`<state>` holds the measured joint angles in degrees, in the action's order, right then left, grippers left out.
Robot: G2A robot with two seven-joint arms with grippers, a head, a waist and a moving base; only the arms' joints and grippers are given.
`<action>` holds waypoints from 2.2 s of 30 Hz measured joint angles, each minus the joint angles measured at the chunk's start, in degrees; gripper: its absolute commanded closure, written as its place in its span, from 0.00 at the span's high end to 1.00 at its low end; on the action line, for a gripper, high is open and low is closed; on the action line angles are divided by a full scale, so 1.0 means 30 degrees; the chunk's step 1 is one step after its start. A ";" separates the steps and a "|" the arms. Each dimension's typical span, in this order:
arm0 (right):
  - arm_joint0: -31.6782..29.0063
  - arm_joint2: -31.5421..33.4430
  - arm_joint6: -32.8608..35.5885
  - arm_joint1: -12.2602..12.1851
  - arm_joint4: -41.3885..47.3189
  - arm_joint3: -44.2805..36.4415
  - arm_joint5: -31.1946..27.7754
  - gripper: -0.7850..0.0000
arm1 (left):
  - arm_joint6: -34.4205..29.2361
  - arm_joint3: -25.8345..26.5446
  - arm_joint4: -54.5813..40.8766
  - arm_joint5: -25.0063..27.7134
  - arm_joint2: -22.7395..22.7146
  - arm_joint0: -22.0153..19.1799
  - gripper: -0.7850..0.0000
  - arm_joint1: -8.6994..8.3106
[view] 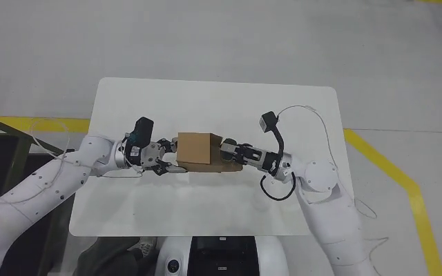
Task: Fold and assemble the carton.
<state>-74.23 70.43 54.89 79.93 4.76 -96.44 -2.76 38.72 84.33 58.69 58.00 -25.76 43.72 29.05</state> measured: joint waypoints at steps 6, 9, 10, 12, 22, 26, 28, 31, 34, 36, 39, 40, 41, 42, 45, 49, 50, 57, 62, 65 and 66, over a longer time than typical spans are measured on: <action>0.0681 -0.1170 0.0295 0.0042 0.0620 0.0780 -0.0314 0.00 | 0.0674 0.0371 0.0348 0.0000 0.1044 -0.0515 0.56 -0.0260; 0.0984 -0.1808 0.0311 0.0077 0.0726 0.1082 -0.0390 0.00 | 0.0947 0.0440 0.0405 0.0000 0.1580 -0.0901 0.56 -0.0356; 0.1058 -0.1975 0.0305 0.0086 0.0774 0.1141 -0.0418 0.00 | 0.1006 0.0445 0.0422 0.0000 0.1731 -0.1021 0.56 -0.0377; 0.1195 -0.2318 0.0289 0.0099 0.0908 0.1227 -0.0499 0.00 | 0.1075 0.0439 0.0460 0.0000 0.2075 -0.1297 0.56 -0.0408; 0.1441 -0.3129 -0.0535 0.0052 0.0842 0.1094 -0.1043 0.00 | 0.1006 0.0139 0.0123 0.0000 0.3397 -0.2432 0.55 -0.0336; 0.1433 -0.3436 -0.0649 0.0006 0.0745 0.1017 -0.1077 0.00 | 0.1002 0.0071 -0.0035 0.0000 0.3808 -0.2787 0.56 -0.0290; 0.1522 -0.3615 -0.0755 0.0008 0.0743 0.1130 -0.1076 0.00 | 0.1035 0.0108 -0.0061 0.0000 0.3975 -0.2921 0.56 -0.0272; 0.1762 -0.3890 -0.1032 0.0046 0.0991 0.1493 -0.1156 0.00 | 0.1118 0.0168 -0.0022 0.0000 0.4229 -0.3134 0.58 -0.0262; 0.2032 -0.4134 -0.1260 0.0109 0.1592 0.1968 -0.1436 0.00 | 0.1263 0.0117 -0.0057 0.0000 0.4466 -0.3334 0.59 -0.0262; 0.2236 -0.4326 -0.1293 0.0151 0.1968 0.2315 -0.1679 0.00 | 0.1296 0.0051 -0.0106 0.0000 0.4651 -0.3479 0.58 -0.0246; 0.2511 -0.4629 -0.1391 0.0206 0.2238 0.2760 -0.1916 0.00 | 0.1292 -0.0004 -0.0183 0.0000 0.4926 -0.3691 0.58 -0.0207; 0.2581 -0.4721 -0.1444 0.0222 0.2286 0.2871 -0.1974 0.00 | 0.1287 -0.0013 -0.0199 0.0000 0.5004 -0.3754 0.59 -0.0195; 0.2658 -0.4840 -0.1539 0.0244 0.2349 0.3003 -0.2042 0.00 | 0.1286 -0.0024 -0.0224 0.0000 0.5101 -0.3833 0.60 -0.0181; 0.2709 -0.4932 -0.1616 0.0260 0.2376 0.3092 -0.2091 0.00 | 0.1289 -0.0033 -0.0243 0.0000 0.5170 -0.3890 0.60 -0.0171; 0.2861 -0.5266 -0.1799 0.0313 0.2424 0.3334 -0.2194 0.00 | 0.1292 -0.0052 -0.0278 0.0000 0.5338 -0.4039 0.59 -0.0139; 0.3061 -0.5594 -0.1906 0.0363 0.2552 0.3560 -0.2289 0.00 | 0.1211 -0.0021 -0.0332 0.0000 0.5341 -0.4044 0.59 -0.0112; 0.3113 -0.5662 -0.1951 0.0376 0.2617 0.3626 -0.2335 0.00 | 0.1199 -0.0008 -0.0340 0.0000 0.5339 -0.4043 0.59 -0.0112; 0.3298 -0.5945 -0.2048 0.0414 0.2981 0.3938 -0.2563 0.00 | 0.1280 0.0047 -0.0292 0.0000 0.5338 -0.4024 0.82 -0.0166; 0.3232 -0.5865 -0.2171 0.0363 0.3127 0.4026 -0.2689 0.00 | 0.1540 0.0042 -0.0242 0.0000 0.5338 -0.4014 1.00 -0.0252; 0.3132 -0.5793 -0.2154 0.0320 0.3282 0.3997 -0.2730 0.00 | 0.1779 0.0041 -0.0240 0.0000 0.5338 -0.3972 1.00 -0.0320; 0.3108 -0.5786 -0.2135 0.0311 0.3349 0.3999 -0.2747 0.00 | 0.1859 0.0058 -0.0231 0.0000 0.5338 -0.3960 1.00 -0.0339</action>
<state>-64.90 53.07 48.48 80.86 14.81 -84.44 -11.00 44.30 84.50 58.00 58.00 -9.74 31.84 28.03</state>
